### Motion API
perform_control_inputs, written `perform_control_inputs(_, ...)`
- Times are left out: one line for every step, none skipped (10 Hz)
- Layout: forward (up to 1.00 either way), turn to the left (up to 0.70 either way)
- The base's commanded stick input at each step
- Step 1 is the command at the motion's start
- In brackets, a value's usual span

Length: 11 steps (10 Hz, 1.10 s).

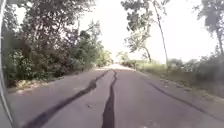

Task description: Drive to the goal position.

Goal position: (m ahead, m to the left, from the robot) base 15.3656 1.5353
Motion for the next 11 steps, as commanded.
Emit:
perform_control_inputs(0.7, 0.0)
perform_control_inputs(0.7, 0.0)
perform_control_inputs(0.7, 0.0)
perform_control_inputs(0.7, 0.0)
perform_control_inputs(0.7, 0.0)
perform_control_inputs(0.7, 0.0)
perform_control_inputs(0.7, 0.0)
perform_control_inputs(0.7, 0.0)
perform_control_inputs(0.7, 0.0)
perform_control_inputs(0.7, 0.0)
perform_control_inputs(0.7, 0.0)
